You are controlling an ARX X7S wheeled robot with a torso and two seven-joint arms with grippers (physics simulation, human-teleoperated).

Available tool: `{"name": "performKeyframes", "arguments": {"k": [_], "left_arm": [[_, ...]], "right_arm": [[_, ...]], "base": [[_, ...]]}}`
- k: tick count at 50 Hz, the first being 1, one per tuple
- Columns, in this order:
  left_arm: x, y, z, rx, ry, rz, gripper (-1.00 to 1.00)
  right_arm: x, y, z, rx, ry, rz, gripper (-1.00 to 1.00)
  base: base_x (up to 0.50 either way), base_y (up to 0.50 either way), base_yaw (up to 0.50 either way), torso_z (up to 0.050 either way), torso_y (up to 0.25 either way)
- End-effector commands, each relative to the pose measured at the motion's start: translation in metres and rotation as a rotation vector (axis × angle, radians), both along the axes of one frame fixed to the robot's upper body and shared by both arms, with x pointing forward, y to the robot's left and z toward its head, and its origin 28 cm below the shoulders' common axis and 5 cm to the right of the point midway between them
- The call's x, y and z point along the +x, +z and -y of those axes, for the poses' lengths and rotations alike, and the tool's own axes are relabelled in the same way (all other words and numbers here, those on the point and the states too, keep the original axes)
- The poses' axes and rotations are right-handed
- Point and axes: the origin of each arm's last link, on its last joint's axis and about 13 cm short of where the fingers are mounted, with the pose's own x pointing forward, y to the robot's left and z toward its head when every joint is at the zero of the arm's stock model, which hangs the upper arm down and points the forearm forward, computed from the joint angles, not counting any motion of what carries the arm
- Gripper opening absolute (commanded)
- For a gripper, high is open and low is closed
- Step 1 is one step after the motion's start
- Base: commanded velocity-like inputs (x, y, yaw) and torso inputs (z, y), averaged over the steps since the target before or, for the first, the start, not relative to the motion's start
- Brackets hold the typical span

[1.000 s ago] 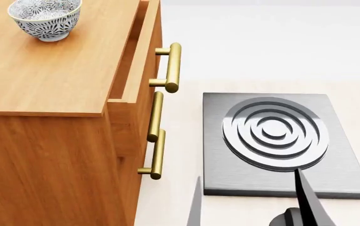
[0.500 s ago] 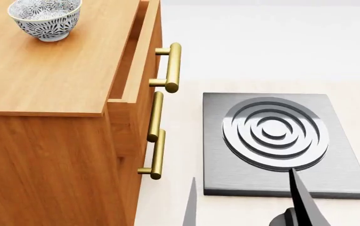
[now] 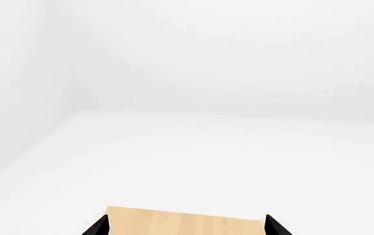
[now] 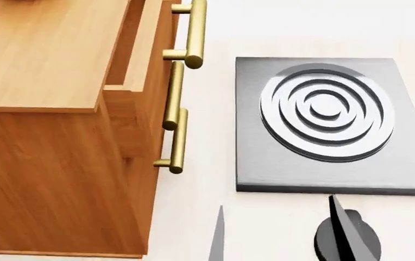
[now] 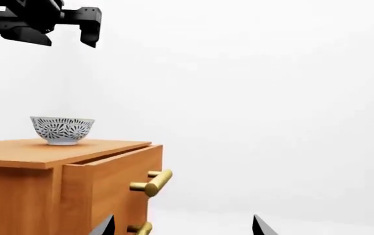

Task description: Pick the akita bowl on the wooden cabinet and place it on the plate.

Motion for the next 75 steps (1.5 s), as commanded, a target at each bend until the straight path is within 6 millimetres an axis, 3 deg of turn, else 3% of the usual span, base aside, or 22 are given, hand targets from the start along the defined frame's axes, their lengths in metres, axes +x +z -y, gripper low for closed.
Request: {"name": "performKeyframes", "arguments": {"k": [1, 13, 29, 40, 50, 58, 62, 75], "left_arm": [[-0.003, 0.004, -0.002, -0.010, 0.002, 0.008, 1.00], [-0.015, 0.016, -0.010, -0.040, 0.007, 0.023, 1.00], [-0.021, 0.011, -0.032, -0.083, 0.197, -0.113, 1.00], [-0.026, 0.006, -0.040, 0.017, 0.326, -0.205, 1.00], [-0.026, -0.001, -0.045, -0.075, 0.264, -0.279, 1.00], [-0.027, -0.005, -0.045, -0.008, 0.276, -0.340, 1.00], [-0.028, -0.007, -0.043, -0.086, 0.173, -0.375, 1.00], [-0.025, -0.014, -0.043, -0.144, 0.128, -0.429, 1.00]], "right_arm": [[0.000, 0.000, 0.000, -0.002, 0.001, 0.000, 1.00], [0.000, -0.001, -0.001, -0.003, 0.006, -0.005, 1.00], [0.001, -0.002, -0.002, -0.005, 0.007, -0.008, 1.00], [0.000, -0.003, -0.002, -0.007, 0.010, -0.008, 1.00], [0.000, -0.003, -0.002, -0.005, 0.012, -0.009, 1.00], [0.001, -0.003, -0.003, -0.004, 0.015, -0.013, 1.00], [0.001, -0.004, -0.003, -0.005, 0.013, -0.014, 1.00], [0.001, -0.004, -0.002, -0.006, 0.011, -0.012, 1.00]], "base": [[0.00, 0.00, 0.00, 0.000, -0.250], [0.00, 0.00, 0.00, 0.000, -0.104], [0.00, 0.00, 0.00, 0.000, 0.000], [0.00, 0.00, 0.00, 0.000, 0.000], [0.00, 0.00, 0.00, 0.000, 0.000], [0.00, 0.00, 0.00, 0.000, 0.000], [0.00, 0.00, 0.00, 0.000, 0.000], [0.00, 0.00, 0.00, 0.000, 0.000]]}}
